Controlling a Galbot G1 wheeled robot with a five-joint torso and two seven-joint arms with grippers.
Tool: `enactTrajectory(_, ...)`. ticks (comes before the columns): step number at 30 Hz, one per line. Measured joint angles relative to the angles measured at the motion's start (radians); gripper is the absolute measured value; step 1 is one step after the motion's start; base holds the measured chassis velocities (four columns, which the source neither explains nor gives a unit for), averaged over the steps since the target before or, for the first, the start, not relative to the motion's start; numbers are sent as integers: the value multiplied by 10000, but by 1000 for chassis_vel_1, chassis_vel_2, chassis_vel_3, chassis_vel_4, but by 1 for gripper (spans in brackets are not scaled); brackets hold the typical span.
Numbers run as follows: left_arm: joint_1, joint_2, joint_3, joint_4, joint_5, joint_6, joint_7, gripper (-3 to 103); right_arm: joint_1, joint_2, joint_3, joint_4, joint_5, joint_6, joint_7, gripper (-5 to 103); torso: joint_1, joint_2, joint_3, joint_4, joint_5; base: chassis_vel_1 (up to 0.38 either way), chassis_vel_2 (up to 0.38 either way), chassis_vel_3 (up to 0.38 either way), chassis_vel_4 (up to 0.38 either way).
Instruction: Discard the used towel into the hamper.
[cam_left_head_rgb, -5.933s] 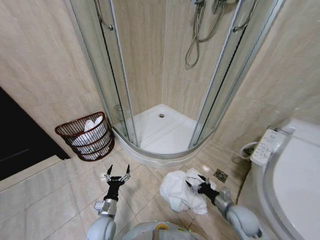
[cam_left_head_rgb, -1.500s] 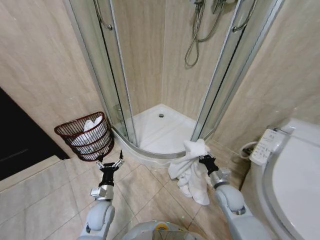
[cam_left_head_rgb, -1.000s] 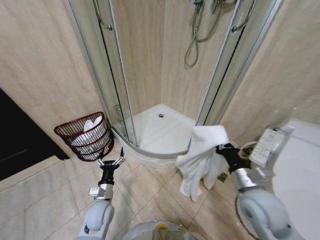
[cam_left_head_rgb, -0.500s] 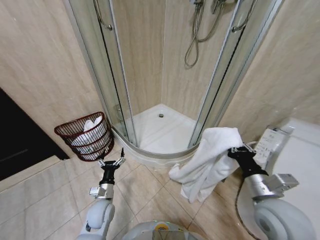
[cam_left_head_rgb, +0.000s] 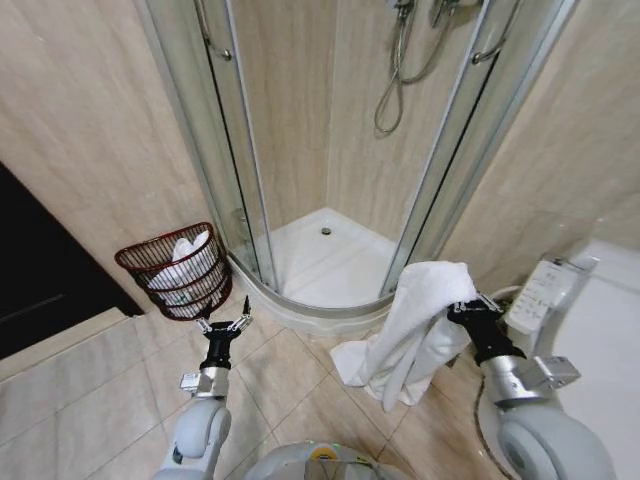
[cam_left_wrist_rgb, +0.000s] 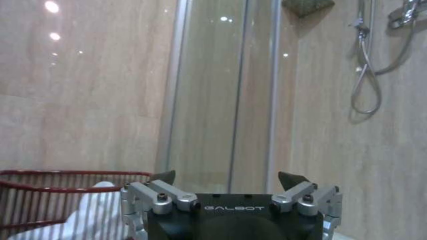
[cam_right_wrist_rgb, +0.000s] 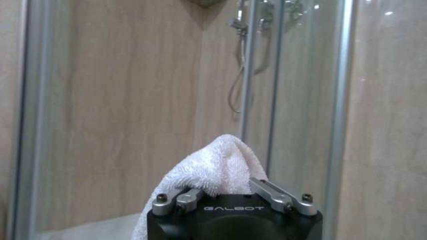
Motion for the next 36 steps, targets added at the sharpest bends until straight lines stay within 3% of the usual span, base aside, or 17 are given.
enactTrajectory(20, -47, 35, -13, 172, 32, -41, 14, 100, 199, -253, -464, -17, 61, -6, -9, 8, 0, 0, 0, 1, 2, 95, 99, 96, 98)
enactTrajectory(36, -90, 250, 130, 460, -52, -458, -57, 100, 340, 293, -622, -21, -773, -27, -621, 8, 0, 0, 0, -1, -1, 59, 66, 73, 67)
